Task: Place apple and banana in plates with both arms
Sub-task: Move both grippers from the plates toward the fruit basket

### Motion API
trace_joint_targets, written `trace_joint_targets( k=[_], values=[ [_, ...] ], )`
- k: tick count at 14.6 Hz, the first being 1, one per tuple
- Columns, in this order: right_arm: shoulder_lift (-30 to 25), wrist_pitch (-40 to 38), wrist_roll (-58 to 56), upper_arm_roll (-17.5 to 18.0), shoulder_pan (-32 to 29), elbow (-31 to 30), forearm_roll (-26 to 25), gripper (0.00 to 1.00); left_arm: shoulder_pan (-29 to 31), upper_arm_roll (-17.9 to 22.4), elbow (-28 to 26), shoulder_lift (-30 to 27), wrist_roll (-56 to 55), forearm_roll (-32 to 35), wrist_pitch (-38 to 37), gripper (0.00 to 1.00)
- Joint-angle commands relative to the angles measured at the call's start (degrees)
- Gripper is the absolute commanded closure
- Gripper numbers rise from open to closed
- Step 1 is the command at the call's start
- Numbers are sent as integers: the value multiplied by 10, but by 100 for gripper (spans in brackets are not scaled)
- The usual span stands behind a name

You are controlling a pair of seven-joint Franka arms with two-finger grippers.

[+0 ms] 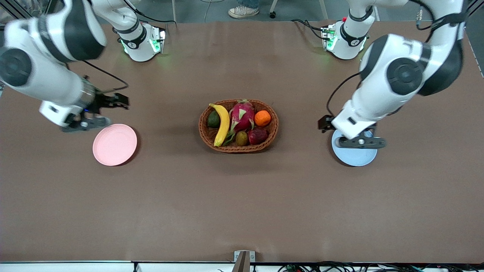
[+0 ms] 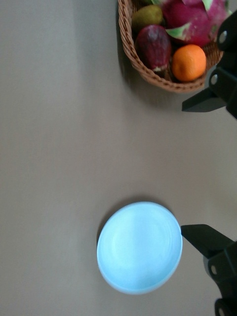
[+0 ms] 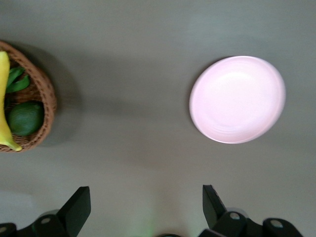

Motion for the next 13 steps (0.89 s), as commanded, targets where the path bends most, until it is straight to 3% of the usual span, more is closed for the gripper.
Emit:
trace_joint_targets(
  k=[1, 8, 13],
  values=[
    [39, 33, 23, -6, 35, 3, 30, 0, -38, 3, 12, 50, -43, -6, 35, 0],
    [96, 113, 97, -6, 135, 6, 92, 0, -111, 3, 4, 125, -177, -7, 126, 0],
    [148, 181, 160, -6, 179, 10, 106, 3, -138, 2, 4, 172, -319, -8, 200, 0]
  ],
)
